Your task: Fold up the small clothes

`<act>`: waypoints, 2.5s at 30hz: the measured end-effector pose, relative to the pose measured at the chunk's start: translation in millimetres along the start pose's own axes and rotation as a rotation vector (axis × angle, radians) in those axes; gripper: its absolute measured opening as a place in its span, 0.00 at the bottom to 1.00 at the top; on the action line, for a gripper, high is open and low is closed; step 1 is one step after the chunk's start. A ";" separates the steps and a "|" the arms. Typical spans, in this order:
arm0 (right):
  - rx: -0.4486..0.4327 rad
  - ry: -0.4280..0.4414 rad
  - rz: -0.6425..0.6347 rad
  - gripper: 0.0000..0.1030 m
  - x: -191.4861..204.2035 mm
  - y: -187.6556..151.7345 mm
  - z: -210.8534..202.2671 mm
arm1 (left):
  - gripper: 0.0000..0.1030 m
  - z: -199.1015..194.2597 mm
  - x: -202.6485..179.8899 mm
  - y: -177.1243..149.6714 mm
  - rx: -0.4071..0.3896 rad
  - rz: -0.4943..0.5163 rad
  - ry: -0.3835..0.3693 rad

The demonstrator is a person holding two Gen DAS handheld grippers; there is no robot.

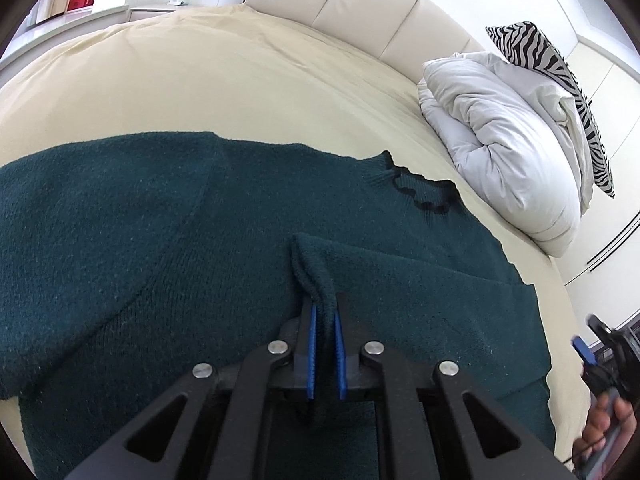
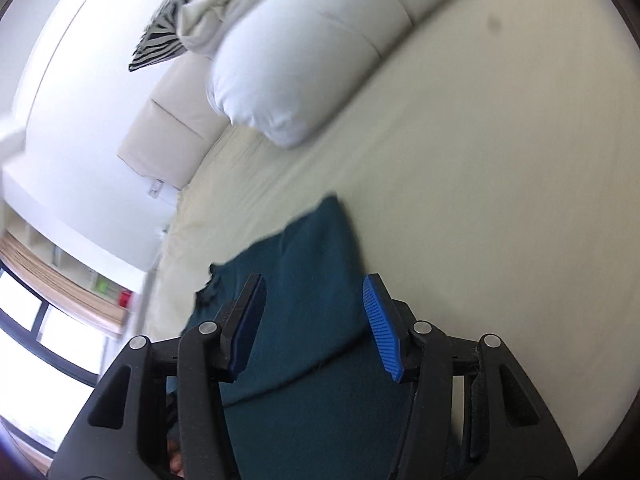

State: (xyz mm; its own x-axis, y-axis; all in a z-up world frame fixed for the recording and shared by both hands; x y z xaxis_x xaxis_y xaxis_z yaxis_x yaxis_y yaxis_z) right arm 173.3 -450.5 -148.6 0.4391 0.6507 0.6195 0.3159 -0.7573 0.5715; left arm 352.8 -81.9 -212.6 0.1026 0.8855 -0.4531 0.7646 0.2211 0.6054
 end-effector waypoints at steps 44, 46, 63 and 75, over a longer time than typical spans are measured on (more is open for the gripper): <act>0.158 -0.444 -0.430 0.00 -48.2 -20.0 62.6 | 0.12 -4.2 4.2 -0.1 -0.020 -0.045 -0.061; 0.174 -0.409 -0.378 0.00 -60.8 -19.0 65.0 | 0.19 -7.1 0.2 0.2 -0.013 -0.031 -0.055; 0.231 0.042 0.195 0.61 -15.4 -52.3 23.4 | 0.64 -36.1 -7.2 -15.3 -0.022 0.038 -0.053; 0.166 0.063 0.285 0.22 -51.0 -53.6 53.1 | 0.64 -34.9 -5.3 -14.5 -0.035 0.041 -0.051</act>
State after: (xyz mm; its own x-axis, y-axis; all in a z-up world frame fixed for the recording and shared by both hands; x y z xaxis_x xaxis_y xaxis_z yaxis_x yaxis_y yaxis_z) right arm 178.6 -446.0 -239.4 0.4778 0.4100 0.7769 0.3232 -0.9044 0.2785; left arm 319.0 -75.5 -196.1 0.1664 0.8725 -0.4594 0.7364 0.1999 0.6464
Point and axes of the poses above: each gripper's, at about its wrist camera, not at the fingertips, and z roughly the way its jaws point, x to its left, y to its top, the point moved 10 cm from there along z, roughly the way its jaws point, and after that the axes turned 5 degrees about -x, right-handed, at the moved point
